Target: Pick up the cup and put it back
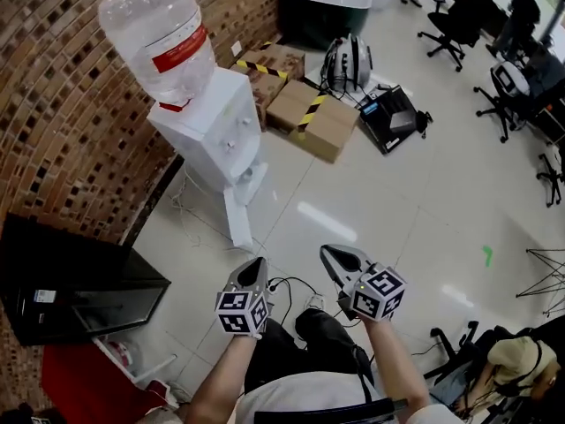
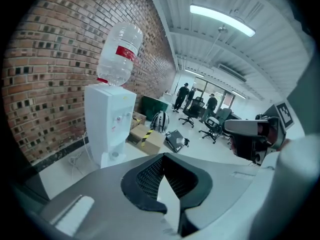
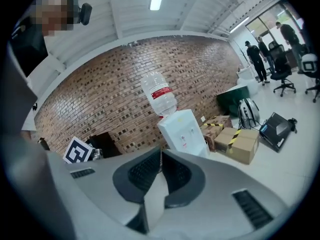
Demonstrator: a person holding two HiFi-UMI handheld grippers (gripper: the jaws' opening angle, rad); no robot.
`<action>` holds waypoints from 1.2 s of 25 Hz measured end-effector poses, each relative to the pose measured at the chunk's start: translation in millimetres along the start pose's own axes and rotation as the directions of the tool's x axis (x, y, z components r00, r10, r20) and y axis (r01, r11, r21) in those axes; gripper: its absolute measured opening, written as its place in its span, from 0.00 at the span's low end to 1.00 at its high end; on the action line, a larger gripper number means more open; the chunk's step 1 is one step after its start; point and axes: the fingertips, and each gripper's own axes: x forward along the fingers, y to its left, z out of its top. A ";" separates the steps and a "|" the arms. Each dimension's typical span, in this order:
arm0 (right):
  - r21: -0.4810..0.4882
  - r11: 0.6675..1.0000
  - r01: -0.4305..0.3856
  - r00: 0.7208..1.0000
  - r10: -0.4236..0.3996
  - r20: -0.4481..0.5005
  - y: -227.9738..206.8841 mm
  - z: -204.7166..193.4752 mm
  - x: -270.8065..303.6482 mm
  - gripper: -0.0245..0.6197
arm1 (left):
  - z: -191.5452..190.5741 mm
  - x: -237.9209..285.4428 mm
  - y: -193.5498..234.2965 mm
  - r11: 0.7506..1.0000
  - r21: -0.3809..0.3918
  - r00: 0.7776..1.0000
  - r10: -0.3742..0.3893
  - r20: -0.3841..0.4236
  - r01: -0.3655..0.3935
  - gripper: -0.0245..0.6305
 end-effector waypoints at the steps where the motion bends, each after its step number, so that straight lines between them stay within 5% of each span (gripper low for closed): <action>1: -0.003 1.000 -0.012 1.000 0.012 -0.012 -11.2 -0.3 5.9 0.08 | 1.1 13.5 -1.2 1.000 0.001 1.000 0.011 0.002 -0.011 0.04; 13: 0.017 0.999 -0.051 0.994 0.052 -0.093 -109.2 -18.2 104.8 0.08 | -3.9 156.8 60.9 0.993 -0.031 0.993 0.116 -0.024 -0.117 0.04; 23: 0.004 0.993 -0.114 0.986 0.114 -0.121 -218.8 -103.1 242.5 0.08 | -89.3 341.6 196.7 0.964 -0.056 0.965 0.255 -0.053 -0.258 0.06; 30: 0.034 0.996 -0.083 0.993 0.086 -0.082 -287.5 -153.7 330.8 0.08 | -142.5 462.9 300.3 0.928 -0.060 0.929 0.364 -0.063 -0.368 0.20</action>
